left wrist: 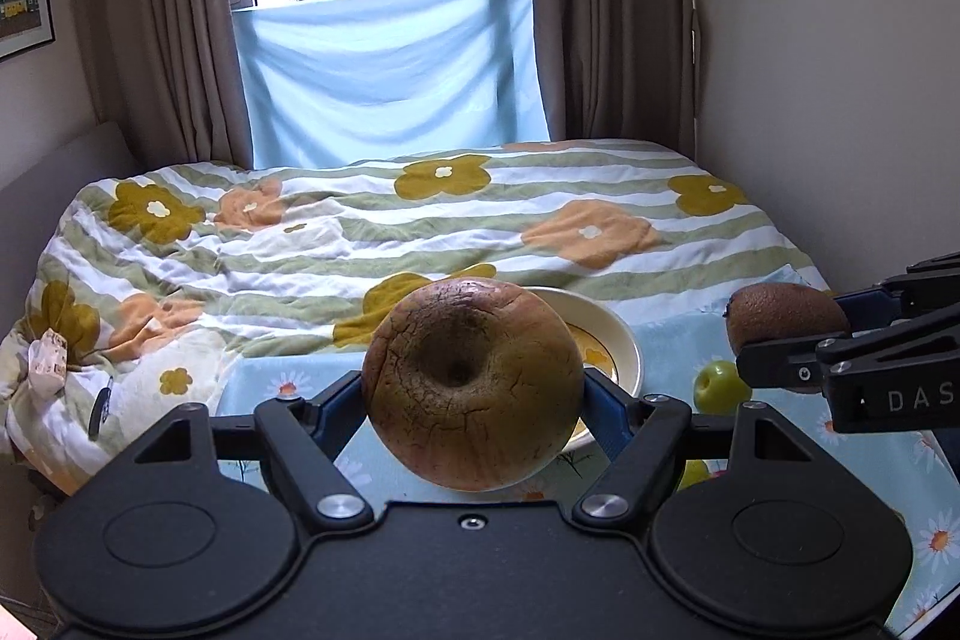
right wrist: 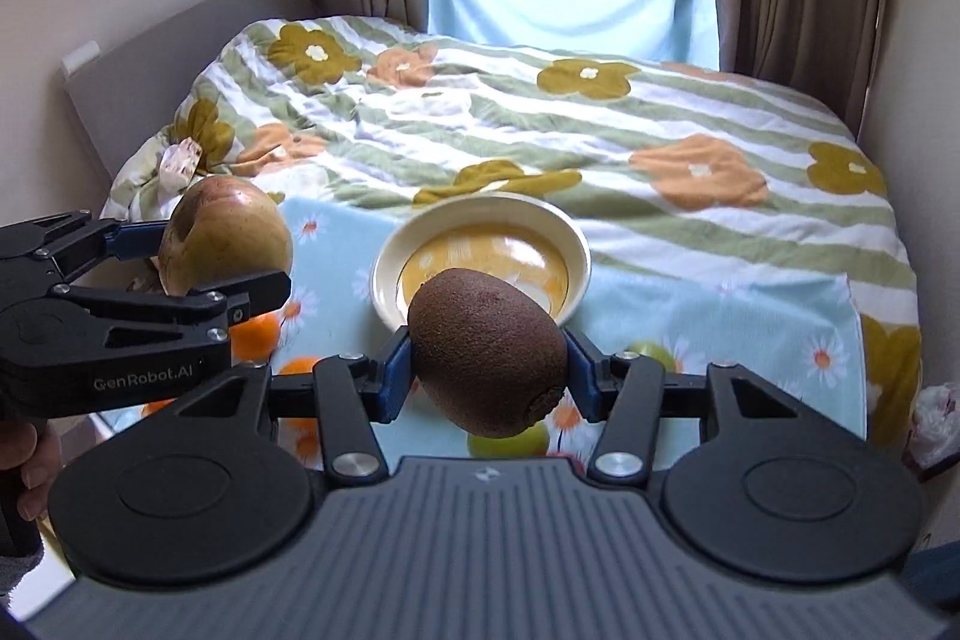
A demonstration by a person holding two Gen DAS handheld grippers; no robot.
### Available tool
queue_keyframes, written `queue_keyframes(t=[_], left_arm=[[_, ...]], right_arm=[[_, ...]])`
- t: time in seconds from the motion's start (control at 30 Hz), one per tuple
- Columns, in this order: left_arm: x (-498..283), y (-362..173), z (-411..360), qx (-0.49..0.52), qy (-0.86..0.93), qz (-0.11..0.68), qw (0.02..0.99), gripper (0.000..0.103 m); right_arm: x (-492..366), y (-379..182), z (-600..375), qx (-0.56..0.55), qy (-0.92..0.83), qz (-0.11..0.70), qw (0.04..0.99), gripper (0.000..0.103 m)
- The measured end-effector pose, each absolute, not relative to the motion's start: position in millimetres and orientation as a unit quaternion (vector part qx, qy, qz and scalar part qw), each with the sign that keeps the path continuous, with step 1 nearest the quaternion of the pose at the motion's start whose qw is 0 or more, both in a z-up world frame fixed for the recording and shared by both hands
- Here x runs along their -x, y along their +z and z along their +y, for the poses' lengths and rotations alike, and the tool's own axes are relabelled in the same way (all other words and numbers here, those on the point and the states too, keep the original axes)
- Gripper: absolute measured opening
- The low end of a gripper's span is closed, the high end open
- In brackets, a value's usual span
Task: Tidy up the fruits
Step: 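Lift the apple with the left gripper while the right gripper carries the kiwi toward the bowl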
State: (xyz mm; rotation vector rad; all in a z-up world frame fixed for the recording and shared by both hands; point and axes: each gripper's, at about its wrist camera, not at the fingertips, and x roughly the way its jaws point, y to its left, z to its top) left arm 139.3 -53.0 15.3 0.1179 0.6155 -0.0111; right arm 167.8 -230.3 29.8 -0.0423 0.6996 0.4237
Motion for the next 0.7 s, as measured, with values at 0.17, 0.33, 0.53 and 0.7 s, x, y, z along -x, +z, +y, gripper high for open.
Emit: queue_keyframes(t=[0.17,0.33,0.53,0.7], left_arm=[[-180,13,-38,-0.065,-0.026,0.311,0.948,0.079],[-227,-3,-28,-0.067,-0.042,0.332,0.94,0.079],[-284,-31,-26,-0.082,-0.067,0.363,0.926,0.079],[-323,-58,-34,-0.097,-0.087,0.396,0.909,0.079]], right_arm=[[-208,33,-214,0.006,0.188,0.343,0.92,0.067],[-257,20,-201,-0.009,0.167,0.357,0.919,0.067],[-311,-1,-192,-0.015,0.147,0.374,0.915,0.067],[-344,-19,-187,-0.015,0.132,0.39,0.911,0.067]])
